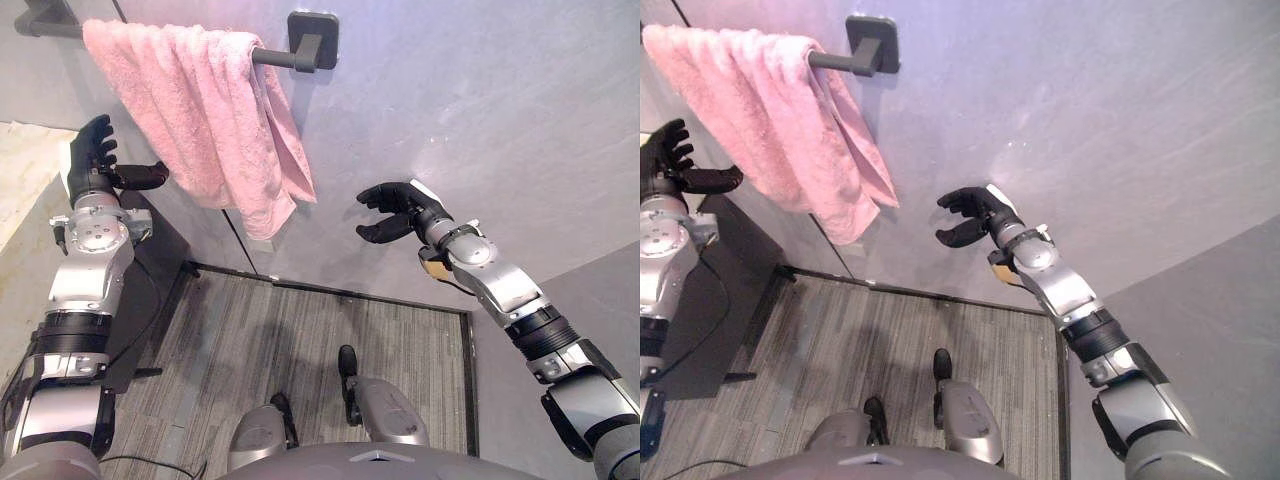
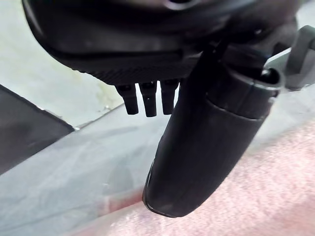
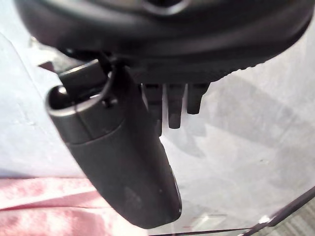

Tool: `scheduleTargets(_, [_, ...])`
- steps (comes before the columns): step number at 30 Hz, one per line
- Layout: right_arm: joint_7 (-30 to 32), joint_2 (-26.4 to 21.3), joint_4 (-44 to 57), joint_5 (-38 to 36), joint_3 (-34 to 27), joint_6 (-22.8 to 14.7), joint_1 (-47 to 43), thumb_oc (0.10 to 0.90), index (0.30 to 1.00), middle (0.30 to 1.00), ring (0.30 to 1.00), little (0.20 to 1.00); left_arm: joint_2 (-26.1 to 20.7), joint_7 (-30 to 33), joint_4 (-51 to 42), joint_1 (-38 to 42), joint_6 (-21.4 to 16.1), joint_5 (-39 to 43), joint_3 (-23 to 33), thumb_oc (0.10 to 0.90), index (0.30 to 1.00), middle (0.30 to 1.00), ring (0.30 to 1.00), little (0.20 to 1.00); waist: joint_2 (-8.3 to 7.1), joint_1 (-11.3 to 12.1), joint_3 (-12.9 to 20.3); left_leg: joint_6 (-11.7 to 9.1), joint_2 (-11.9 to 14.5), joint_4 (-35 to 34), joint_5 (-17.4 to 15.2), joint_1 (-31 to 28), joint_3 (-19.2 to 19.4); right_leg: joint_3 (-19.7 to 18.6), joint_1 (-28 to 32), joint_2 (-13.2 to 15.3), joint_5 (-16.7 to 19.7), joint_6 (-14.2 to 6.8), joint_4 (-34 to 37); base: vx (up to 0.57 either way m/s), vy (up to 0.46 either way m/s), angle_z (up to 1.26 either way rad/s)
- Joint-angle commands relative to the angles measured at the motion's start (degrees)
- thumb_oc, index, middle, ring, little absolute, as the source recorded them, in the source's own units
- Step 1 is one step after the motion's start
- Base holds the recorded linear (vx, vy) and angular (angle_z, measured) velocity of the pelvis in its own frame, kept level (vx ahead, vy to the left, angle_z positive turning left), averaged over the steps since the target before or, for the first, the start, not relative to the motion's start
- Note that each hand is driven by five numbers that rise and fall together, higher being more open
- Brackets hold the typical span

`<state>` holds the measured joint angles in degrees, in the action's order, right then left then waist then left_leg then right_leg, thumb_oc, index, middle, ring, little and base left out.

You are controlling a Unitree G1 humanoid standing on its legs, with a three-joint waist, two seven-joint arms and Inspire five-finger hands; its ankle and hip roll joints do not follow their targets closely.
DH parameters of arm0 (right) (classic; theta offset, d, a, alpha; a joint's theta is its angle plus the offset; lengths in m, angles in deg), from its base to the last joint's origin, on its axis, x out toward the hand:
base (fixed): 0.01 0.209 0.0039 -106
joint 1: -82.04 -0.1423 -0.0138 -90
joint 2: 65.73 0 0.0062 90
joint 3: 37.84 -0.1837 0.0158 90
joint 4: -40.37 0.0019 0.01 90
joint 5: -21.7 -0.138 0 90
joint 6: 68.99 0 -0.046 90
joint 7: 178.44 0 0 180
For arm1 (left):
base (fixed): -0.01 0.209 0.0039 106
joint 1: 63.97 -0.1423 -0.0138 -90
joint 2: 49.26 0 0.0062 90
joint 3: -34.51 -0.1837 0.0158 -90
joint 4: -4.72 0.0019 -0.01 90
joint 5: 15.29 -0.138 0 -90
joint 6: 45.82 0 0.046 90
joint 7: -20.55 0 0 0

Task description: Organize the bathroom.

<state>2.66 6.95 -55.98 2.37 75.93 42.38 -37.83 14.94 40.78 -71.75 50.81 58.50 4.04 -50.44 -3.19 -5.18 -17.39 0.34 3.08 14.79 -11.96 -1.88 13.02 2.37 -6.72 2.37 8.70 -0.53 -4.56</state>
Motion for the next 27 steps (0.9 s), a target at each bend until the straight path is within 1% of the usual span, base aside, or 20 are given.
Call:
scheduleTargets(1, [9.42, -0.08, 3.60, -5.68, -8.35, -3.17, -6.10, 0.800, 0.900, 0.900, 0.900, 0.900, -7.22, -0.61, -4.50, 0.53, -6.96, -5.74, -0.18, 0.800, 0.900, 0.900, 0.900, 0.900, 2.35, 0.05, 8.15, -0.13, 0.04, -5.28, 3.82, -2.15, -0.34, -1.35, 1.92, 2.44, -8.86, -6.87, -2.58, -0.01, 0.037, -0.08])
scheduleTargets(2, [11.67, 0.60, 3.59, -8.53, -8.57, -3.26, -6.51, 0.800, 0.900, 0.900, 0.900, 0.900, -7.60, -1.04, -4.65, 1.22, -6.78, -5.69, -0.58, 0.800, 0.900, 0.900, 0.900, 0.900, 2.47, -0.07, 8.35, -0.13, 0.00, -5.45, 3.83, -2.27, -0.29, -1.56, 2.07, 2.33, -8.84, -6.81, -2.44, -0.01, 0.039, -0.10])
scheduleTargets(3, [11.85, 0.69, 3.58, -8.83, -8.61, -3.15, -6.57, 0.800, 0.900, 0.900, 0.900, 0.900, -7.69, -1.05, -4.67, 1.34, -6.72, -5.56, -0.69, 0.800, 0.900, 0.900, 0.900, 0.900, 2.46, -0.06, 8.36, -0.12, -0.01, -5.52, 3.83, -2.33, -0.27, -1.60, 2.11, 2.32, -8.82, -6.81, -2.39, -0.01, 0.036, -0.12])
scheduleTargets(5, [14.04, 1.75, 2.91, -12.07, -9.16, -3.66, -7.23, 0.800, 0.900, 0.900, 0.900, 0.900, -7.65, -1.18, -4.75, 2.57, -6.12, -5.18, -1.52, 0.800, 0.900, 0.900, 0.900, 0.900, 2.62, -0.26, 8.71, -0.09, -0.02, -6.01, 3.88, -2.68, -0.15, -1.84, 2.28, 2.20, -8.80, -6.80, -2.19, -0.01, 0.045, -0.08])
scheduleTargets(6, [15.64, 2.80, 2.23, -15.09, -9.66, -4.42, -7.56, 0.800, 0.900, 0.900, 0.900, 0.900, -7.26, -1.38, -4.85, 3.60, -5.34, -4.57, -2.16, 0.800, 0.900, 0.900, 0.900, 0.900, 2.83, -0.40, 9.08, -0.03, -0.15, -6.35, 3.91, -2.92, -0.18, -2.11, 2.41, 2.11, -8.82, -6.78, -2.08, -0.01, 0.062, 0.00])
scheduleTargets(9, [15.92, 4.43, 1.57, -19.03, -10.84, -6.15, -7.42, 0.800, 0.900, 0.900, 0.900, 0.900, -6.28, -2.03, -5.00, 4.62, -4.75, -4.20, -2.82, 0.800, 0.900, 0.900, 0.900, 0.900, 3.10, -0.58, 9.37, -0.01, -0.20, -6.68, 3.92, -3.32, -0.12, -2.32, 2.51, 2.09, -8.94, -6.82, -2.31, -0.02, 0.070, 0.01])
scheduleTargets(10, [17.07, 5.41, 1.63, -20.92, -11.30, -7.58, -7.18, 0.800, 0.900, 0.900, 0.900, 0.900, -5.59, -2.10, -5.02, 4.82, -4.70, -4.20, -3.11, 0.800, 0.900, 0.900, 0.900, 0.900, 3.21, -0.63, 9.46, 0.02, -0.30, -6.86, 3.93, -3.55, -0.13, -2.38, 2.60, 2.04, -8.96, -6.84, -2.36, -0.02, 0.063, 0.00])
scheduleTargets(12, [16.99, 6.58, 1.74, -22.78, -11.82, -8.72, -7.04, 0.800, 0.900, 0.900, 0.900, 0.900, -4.82, -2.30, -4.65, 4.97, -5.38, -4.30, -3.53, 0.800, 0.900, 0.900, 0.900, 0.900, 3.28, -0.72, 9.61, 0.09, -0.41, -6.97, 3.91, -3.73, -0.10, -2.47, 2.72, 2.07, -8.98, -6.89, -2.41, -0.02, 0.073, 0.00])
scheduleTargets(13, [17.84, 7.27, 2.08, -24.45, -12.12, -10.06, -6.90, 0.800, 0.900, 0.900, 0.900, 0.900, -4.24, -2.37, -4.59, 5.13, -5.70, -3.95, -3.81, 0.800, 0.900, 0.900, 0.900, 0.900, 3.32, -0.77, 9.60, 0.13, -0.50, -6.99, 3.90, -3.84, -0.10, -2.47, 2.80, 2.12, -8.99, -6.93, -2.49, -0.02, 0.070, -0.01])
scheduleTargets(15, [18.69, 8.86, 3.16, -25.96, -12.70, -11.24, -6.69, 0.800, 0.900, 0.900, 0.900, 0.900, -3.38, -2.45, -4.84, 5.33, -5.89, -3.42, -4.17, 0.800, 0.900, 0.900, 0.900, 0.900, 3.41, -0.84, 9.73, 0.20, -0.63, -7.10, 3.87, -4.09, -0.03, -2.43, 2.77, 2.27, -8.91, -7.15, -2.67, -0.02, 0.088, 0.00])
scheduleTargets(17, [18.83, 9.49, 3.46, -26.61, -12.77, -12.14, -6.62, 0.800, 0.900, 0.900, 0.900, 0.900, -2.99, -2.65, -4.93, 5.33, -5.75, -3.15, -4.19, 0.800, 0.900, 0.900, 0.900, 0.900, 3.40, -0.85, 9.82, 0.30, -0.72, -7.06, 3.79, -4.21, 0.04, -2.43, 2.77, 2.35, -8.86, -7.23, -2.72, -0.01, 0.063, 0.00])
scheduleTargets(22, [18.50, 11.61, 4.36, -27.51, -12.75, -13.36, -7.13, 0.800, 0.900, 0.900, 0.900, 0.900, -1.31, -3.24, -4.95, 5.75, -4.27, -1.55, -4.70, 0.800, 0.900, 0.900, 0.900, 0.900, 3.46, -0.89, 9.91, 0.56, -0.88, -6.42, 3.39, -4.21, 0.41, -2.38, 2.58, 2.61, -8.73, -7.39, -2.98, 0.00, 0.051, -0.02])
scheduleTargets(24, [18.50, 11.61, 4.36, -27.51, -12.75, -13.36, -7.13, 0.800, 0.900, 0.900, 0.900, 0.900, -1.31, -3.24, -4.95, 5.75, -4.27, -1.55, -4.70, 0.800, 0.900, 0.900, 0.900, 0.900, 3.46, -0.89, 9.91, 0.56, -0.88, -6.42, 3.39, -4.21, 0.41, -2.38, 2.58, 2.61, -8.73, -7.39, -2.98, -0.01, 0.047, -0.05])
scheduleTargets(25, [15.35, 12.94, 5.05, -26.94, -11.65, -12.27, -7.96, 0.800, 0.900, 0.900, 0.900, 0.900, 0.45, -5.41, -4.67, 5.42, -0.67, 0.09, -5.50, 0.800, 0.900, 0.900, 0.900, 0.900, 3.43, -0.76, 10.07, 0.67, -1.07, -5.78, 3.12, -3.92, 0.58, -2.50, 2.65, 2.74, -8.65, -7.48, -2.86, -0.01, 0.070, -0.08])
scheduleTargets(26, [14.92, 13.07, 5.18, -26.68, -11.42, -12.18, -8.06, 0.800, 0.900, 0.900, 0.900, 0.900, 0.82, -5.95, -4.68, 5.29, 0.03, 0.06, -5.59, 0.800, 0.900, 0.900, 0.900, 0.900, 3.42, -0.71, 10.03, 0.69, -1.10, -5.67, 3.09, -3.86, 0.62, -2.49, 2.62, 2.77, -8.65, -7.48, -2.91, -0.02, 0.085, -0.09])
scheduleTargets(27, [13.75, 13.44, 5.36, -26.48, -10.76, -11.51, -8.30, 0.800, 0.900, 0.900, 0.900, 0.900, 1.47, -6.88, -4.65, 4.99, 1.70, 0.00, -5.83, 0.800, 0.900, 0.900, 0.900, 0.900, 3.43, -0.60, 9.98, 0.72, -1.15, -5.52, 3.07, -3.78, 0.67, -2.49, 2.61, 2.82, -8.66, -7.50, -2.98, -0.01, 0.034, -0.07])
